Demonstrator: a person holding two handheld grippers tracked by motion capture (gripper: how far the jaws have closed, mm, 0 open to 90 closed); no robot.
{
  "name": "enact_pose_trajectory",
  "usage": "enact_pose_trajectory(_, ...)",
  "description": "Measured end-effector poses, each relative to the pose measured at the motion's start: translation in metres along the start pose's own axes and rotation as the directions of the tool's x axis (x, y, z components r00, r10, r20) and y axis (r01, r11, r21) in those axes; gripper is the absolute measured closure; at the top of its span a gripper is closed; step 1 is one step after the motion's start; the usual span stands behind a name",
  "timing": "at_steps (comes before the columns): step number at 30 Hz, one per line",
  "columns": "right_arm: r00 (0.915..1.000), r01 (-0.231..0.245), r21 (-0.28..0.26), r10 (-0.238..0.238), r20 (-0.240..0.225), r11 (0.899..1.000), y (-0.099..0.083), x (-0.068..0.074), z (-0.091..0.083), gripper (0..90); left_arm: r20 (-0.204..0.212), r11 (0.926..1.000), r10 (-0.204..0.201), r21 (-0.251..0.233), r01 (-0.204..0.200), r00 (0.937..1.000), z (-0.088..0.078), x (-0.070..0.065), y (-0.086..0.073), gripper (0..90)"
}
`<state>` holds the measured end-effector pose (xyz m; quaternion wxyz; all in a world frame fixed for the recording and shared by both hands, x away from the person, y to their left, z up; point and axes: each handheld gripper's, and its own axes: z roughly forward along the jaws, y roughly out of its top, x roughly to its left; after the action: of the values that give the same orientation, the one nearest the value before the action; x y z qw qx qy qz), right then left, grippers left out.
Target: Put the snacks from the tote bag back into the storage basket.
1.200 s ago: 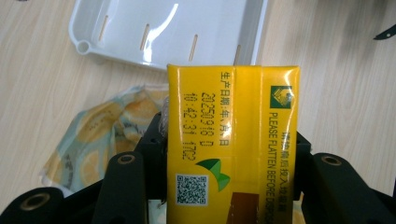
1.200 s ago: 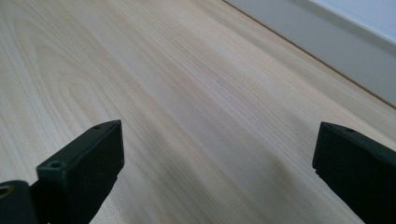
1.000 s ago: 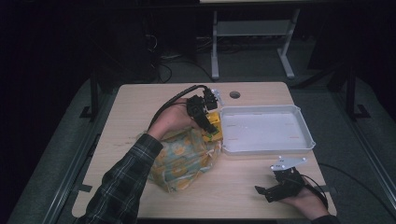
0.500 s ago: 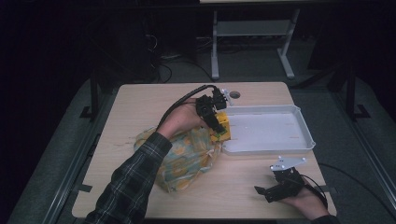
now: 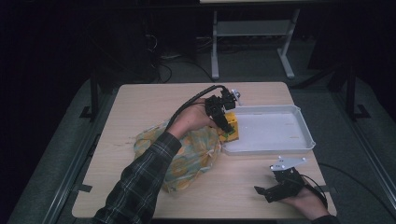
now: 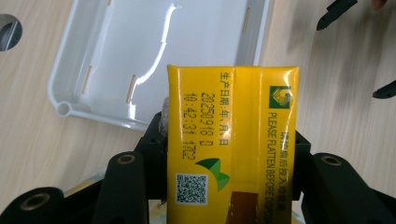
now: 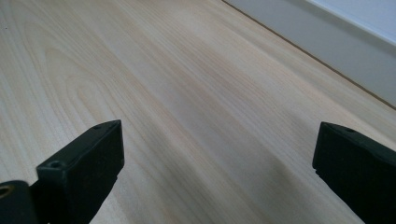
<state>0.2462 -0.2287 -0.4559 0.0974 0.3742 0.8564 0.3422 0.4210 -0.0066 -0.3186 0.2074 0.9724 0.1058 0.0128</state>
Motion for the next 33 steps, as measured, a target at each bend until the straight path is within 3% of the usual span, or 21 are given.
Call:
enact_pose_trajectory(16,1.0000,-0.001,-0.004,0.001,-0.004,1.000,0.000,0.000,0.000,1.7,0.008,0.9994,0.022,0.026,-0.022,0.9997,0.026,-0.003,0.017,49.9)
enact_pose_trajectory(33,1.0000,-0.002,-0.006,0.002,-0.006,1.000,0.000,0.000,0.000,1.7,0.027,0.9977,0.027,0.061,-0.029,0.9993,0.048,-0.005,0.022,49.8)
